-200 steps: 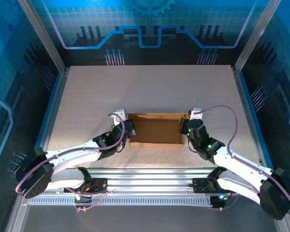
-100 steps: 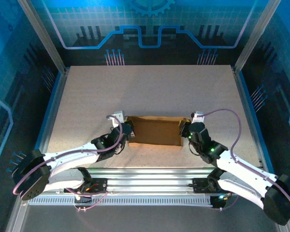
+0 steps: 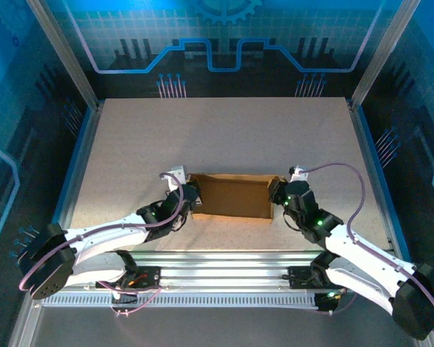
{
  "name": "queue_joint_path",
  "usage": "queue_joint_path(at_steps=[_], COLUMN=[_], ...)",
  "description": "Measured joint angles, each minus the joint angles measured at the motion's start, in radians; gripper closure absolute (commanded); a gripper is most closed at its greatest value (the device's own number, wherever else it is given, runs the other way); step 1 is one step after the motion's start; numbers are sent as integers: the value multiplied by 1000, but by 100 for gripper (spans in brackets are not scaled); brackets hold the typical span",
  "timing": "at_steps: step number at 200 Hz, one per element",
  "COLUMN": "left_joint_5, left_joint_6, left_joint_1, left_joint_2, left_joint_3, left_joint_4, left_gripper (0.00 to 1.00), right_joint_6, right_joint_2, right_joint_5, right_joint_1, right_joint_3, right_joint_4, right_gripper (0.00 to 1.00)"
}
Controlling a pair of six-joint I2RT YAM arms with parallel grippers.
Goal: Fold the paper box
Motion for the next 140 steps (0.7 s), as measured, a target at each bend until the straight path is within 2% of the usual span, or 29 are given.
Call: queue_joint_path(at_steps=[80,140], left_joint_5=[-2,-2], left_joint_6=[0,0], left_joint_1=[-4,-7], left_joint_2=[0,0], left_joint_3=[0,0], left_joint_4=[-3,-3], left_gripper=[87,87], right_joint_6=[43,77], right_joint_2=[-4,12], right_joint_5=[-108,-162], right_joint_1=[-66,-98], right_joint_3=[14,70], right_joint_4=[-19,-103], right_gripper=[82,81])
